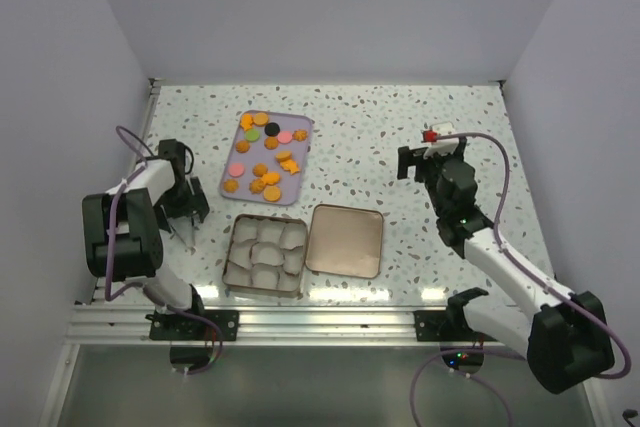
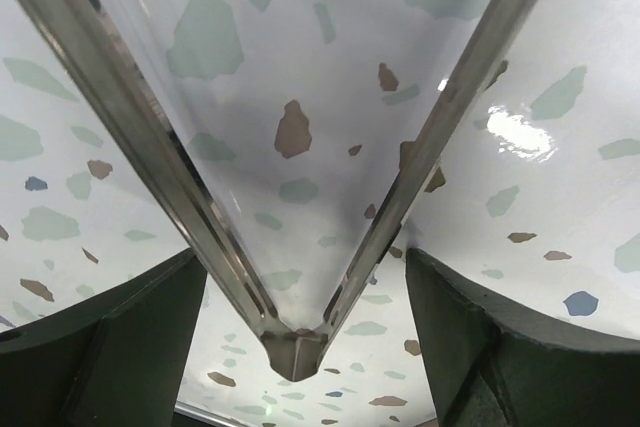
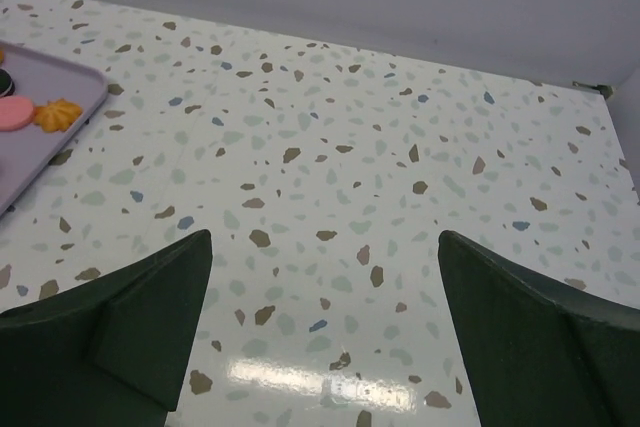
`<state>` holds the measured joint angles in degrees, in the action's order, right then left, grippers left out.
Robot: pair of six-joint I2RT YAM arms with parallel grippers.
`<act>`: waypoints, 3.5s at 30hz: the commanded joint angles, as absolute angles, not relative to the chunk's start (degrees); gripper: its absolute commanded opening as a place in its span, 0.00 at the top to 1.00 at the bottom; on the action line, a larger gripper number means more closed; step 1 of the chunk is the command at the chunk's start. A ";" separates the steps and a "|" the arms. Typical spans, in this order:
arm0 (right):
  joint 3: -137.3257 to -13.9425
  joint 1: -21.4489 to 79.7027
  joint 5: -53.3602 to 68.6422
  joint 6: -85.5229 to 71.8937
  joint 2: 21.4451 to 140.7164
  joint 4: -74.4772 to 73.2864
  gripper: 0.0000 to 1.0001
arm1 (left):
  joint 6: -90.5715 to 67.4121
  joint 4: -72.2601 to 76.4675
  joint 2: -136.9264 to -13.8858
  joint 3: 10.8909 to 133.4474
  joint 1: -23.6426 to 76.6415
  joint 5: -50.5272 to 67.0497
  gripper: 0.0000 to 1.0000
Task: Pack the cookies
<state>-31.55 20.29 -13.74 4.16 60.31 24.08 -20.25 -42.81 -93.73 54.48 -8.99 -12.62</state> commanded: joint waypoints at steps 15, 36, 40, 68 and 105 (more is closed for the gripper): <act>-34.27 20.65 -9.06 3.60 34.37 -4.30 0.01 | -17.75 -29.09 -99.67 50.19 -9.84 -6.77 0.49; -48.07 20.57 -2.11 -3.51 33.75 -14.77 0.01 | -21.62 -42.71 -84.99 71.27 -9.67 4.39 0.55; -50.18 20.57 -1.32 -8.25 34.80 -15.38 0.01 | -23.46 -44.56 -81.83 73.65 -9.41 5.18 0.54; -64.24 23.47 10.91 -32.69 48.76 -43.57 0.01 | -20.83 -57.57 -75.06 85.08 5.54 14.23 0.52; -61.70 23.47 9.85 -32.61 52.64 -58.53 0.01 | -18.28 -46.15 -73.65 66.09 13.18 13.54 0.54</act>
<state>-60.51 23.35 11.18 -34.48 53.08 -56.42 -17.93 -50.63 -72.97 65.76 11.97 14.28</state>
